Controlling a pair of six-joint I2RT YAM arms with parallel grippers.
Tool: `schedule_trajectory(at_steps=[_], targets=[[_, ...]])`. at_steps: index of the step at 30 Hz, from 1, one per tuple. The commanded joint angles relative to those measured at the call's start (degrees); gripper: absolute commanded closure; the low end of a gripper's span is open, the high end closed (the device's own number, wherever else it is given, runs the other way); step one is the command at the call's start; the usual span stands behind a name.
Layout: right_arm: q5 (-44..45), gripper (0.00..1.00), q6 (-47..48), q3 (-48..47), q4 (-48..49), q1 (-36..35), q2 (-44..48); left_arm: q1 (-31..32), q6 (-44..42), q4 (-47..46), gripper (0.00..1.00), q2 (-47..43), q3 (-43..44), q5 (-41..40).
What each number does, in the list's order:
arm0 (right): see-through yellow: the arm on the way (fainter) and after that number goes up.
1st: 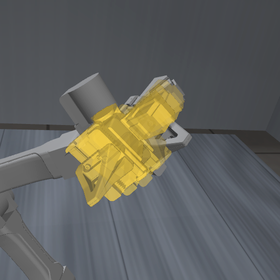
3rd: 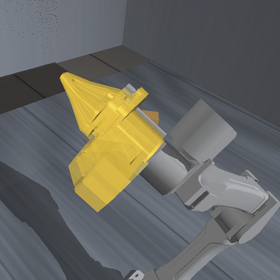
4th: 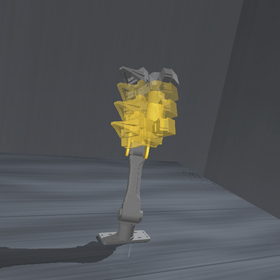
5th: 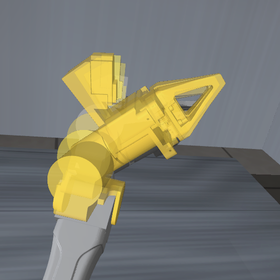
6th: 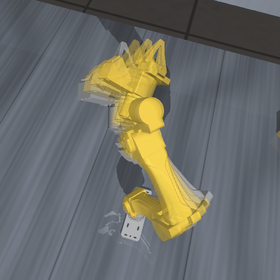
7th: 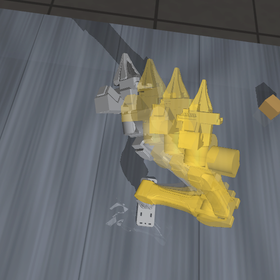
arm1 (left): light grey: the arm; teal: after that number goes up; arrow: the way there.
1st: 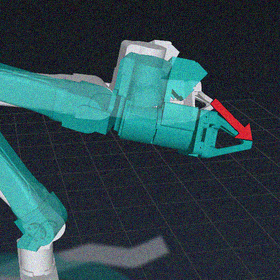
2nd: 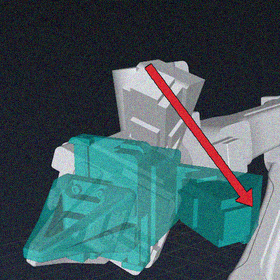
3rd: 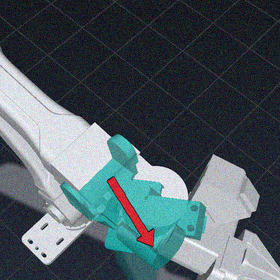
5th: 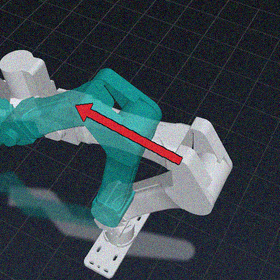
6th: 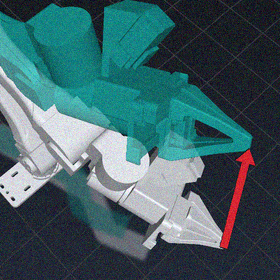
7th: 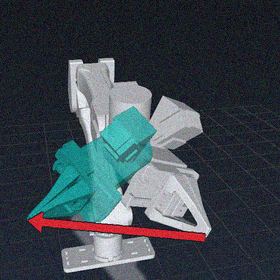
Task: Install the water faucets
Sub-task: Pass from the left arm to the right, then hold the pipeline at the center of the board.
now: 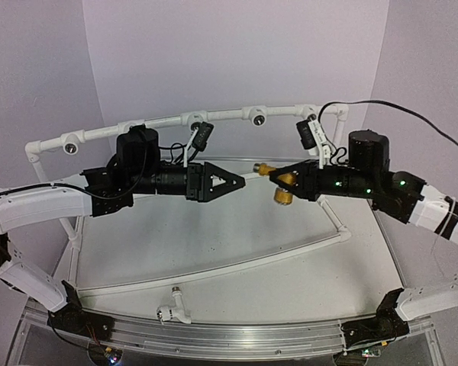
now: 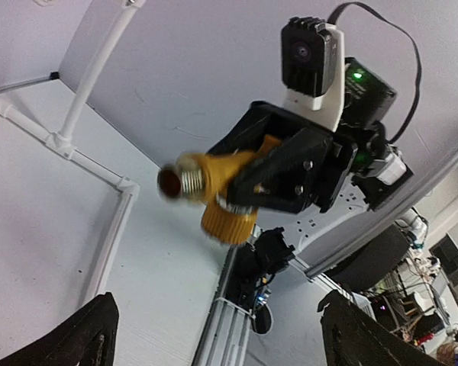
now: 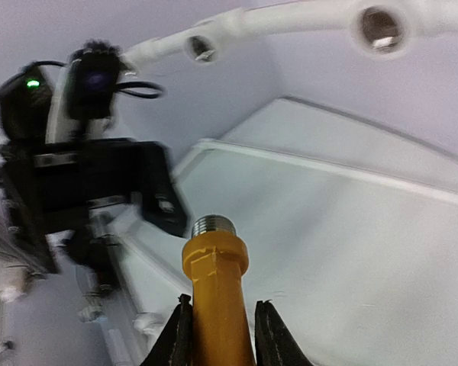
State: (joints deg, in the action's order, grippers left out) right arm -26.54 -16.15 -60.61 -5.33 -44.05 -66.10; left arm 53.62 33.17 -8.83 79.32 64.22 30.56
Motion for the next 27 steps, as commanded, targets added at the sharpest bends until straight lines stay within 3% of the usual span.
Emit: schedule_trajectory(at_steps=[1,4,7,10,12,19,27], targets=[[38.8,1.0,32.5,-8.7,-23.6,0.0,3.6,-0.1,-4.0,2.5,0.02,-2.7,-0.3,-6.7],[52.8,1.0,52.8,-9.1,-24.7,-2.7,4.6,2.2,-7.6,6.1,0.02,-1.7,-0.2,-12.3],[62.9,1.0,72.5,-8.4,-17.8,-3.5,4.7,5.8,-12.8,12.1,0.07,3.0,2.2,-19.2],[67.5,1.0,88.7,-8.9,-11.2,-3.7,2.7,8.3,-16.2,13.9,0.16,10.1,4.9,-21.6],[67.1,1.0,96.8,-8.7,-6.3,-3.7,2.4,10.3,-20.0,16.9,0.17,16.4,8.9,-23.5],[64.1,1.0,107.3,-5.7,-2.7,-3.7,1.9,13.3,-28.7,21.2,0.1,33.6,20.2,-25.9],[61.8,1.0,115.2,-2.7,8.9,-2.7,2.5,14.5,-37.1,21.5,0.09,44.6,26.5,-31.1]])
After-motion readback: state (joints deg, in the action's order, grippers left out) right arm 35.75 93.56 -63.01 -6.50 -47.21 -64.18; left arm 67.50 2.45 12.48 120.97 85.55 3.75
